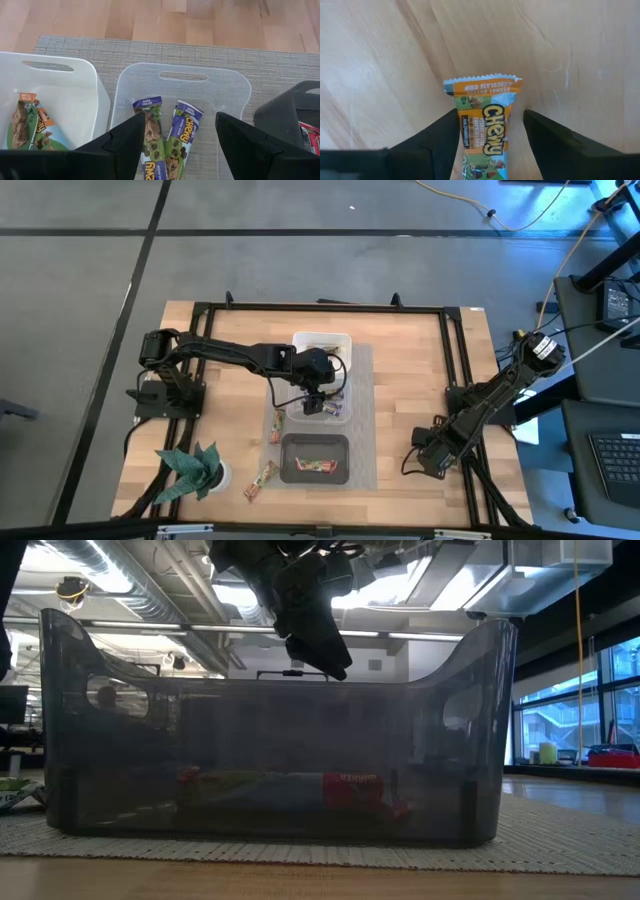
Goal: Pick and place Granola Bars by type
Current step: Put the yellow granola bar into the white bin
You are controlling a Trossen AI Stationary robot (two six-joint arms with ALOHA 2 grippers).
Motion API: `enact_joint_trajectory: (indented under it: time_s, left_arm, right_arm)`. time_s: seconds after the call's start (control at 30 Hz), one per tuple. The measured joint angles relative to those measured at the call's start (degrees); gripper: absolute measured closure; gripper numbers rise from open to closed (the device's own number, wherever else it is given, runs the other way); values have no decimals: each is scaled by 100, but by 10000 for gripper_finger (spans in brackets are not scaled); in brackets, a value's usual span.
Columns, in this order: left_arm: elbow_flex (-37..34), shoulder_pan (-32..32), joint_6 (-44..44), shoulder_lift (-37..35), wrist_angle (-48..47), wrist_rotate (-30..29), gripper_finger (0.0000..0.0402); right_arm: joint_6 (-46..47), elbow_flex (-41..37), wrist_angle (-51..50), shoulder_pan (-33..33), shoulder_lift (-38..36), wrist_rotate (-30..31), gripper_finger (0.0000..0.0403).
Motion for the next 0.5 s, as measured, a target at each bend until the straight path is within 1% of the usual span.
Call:
enact_joint_trajectory:
  time_s: [0.27,0.5]
  left_arm:
    - [0,0,0,0,-1,0,167]
    - [0,0,0,0,-1,2,167]
  right_arm:
    - [7,-7,-27,-1,2,2,228]
    - [20,-9,-35,-2,2,2,256]
